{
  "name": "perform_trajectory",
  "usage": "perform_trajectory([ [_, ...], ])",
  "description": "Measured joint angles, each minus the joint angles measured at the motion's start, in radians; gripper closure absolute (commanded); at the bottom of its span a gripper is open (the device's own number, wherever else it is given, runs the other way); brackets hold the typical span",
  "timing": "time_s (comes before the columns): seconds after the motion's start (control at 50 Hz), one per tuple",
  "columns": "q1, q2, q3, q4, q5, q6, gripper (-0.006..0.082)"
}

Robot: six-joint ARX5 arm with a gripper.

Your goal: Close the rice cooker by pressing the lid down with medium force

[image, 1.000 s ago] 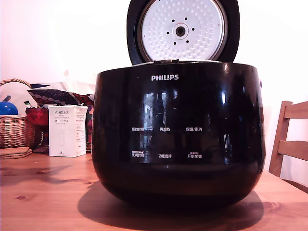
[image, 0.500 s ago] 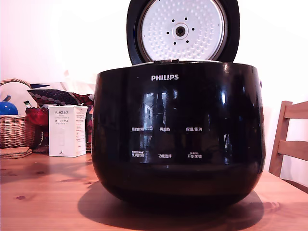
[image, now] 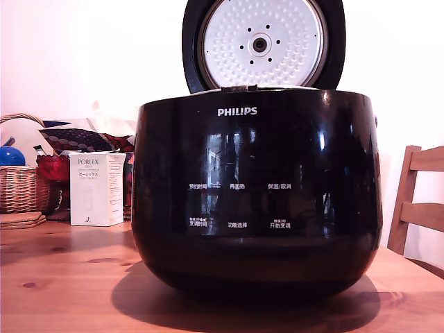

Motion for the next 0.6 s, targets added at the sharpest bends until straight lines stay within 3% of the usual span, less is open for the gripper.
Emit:
perform_trajectory([
  [0.38,-0.039,0.013,0.005,-0.097,0.015,0.000,0.0787],
  [0.6,-0.029,0.013,0.021,-0.246,0.066,-0.011,0.0787],
])
